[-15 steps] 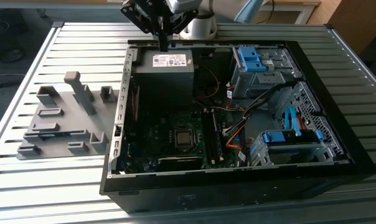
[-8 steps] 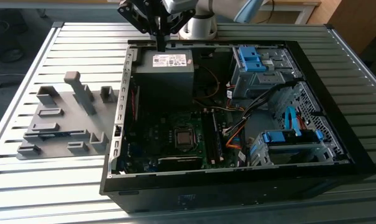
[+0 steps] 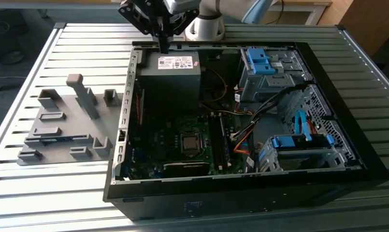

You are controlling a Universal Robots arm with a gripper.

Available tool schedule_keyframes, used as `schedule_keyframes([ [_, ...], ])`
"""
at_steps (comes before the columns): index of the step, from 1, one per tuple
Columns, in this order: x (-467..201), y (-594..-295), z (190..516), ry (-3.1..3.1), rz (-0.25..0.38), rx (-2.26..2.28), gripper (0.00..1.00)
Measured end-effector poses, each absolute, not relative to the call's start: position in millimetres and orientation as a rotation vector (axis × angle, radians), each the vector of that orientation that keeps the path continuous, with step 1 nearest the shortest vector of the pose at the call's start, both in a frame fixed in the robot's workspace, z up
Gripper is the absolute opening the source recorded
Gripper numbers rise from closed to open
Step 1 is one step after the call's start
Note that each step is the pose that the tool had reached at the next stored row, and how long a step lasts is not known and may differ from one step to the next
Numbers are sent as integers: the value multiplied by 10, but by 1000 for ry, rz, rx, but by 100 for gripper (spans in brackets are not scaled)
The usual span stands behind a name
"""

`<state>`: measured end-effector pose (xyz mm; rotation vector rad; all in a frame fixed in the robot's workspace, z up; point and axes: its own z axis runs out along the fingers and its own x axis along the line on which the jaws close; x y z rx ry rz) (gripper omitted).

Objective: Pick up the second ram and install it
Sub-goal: 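Reach for the second ram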

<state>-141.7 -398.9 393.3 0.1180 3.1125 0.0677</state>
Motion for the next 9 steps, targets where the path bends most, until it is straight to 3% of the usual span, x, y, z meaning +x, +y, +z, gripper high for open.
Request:
schedule_keyframes([
  [9,-1472,-3989,3933,3112,68,118,11],
])
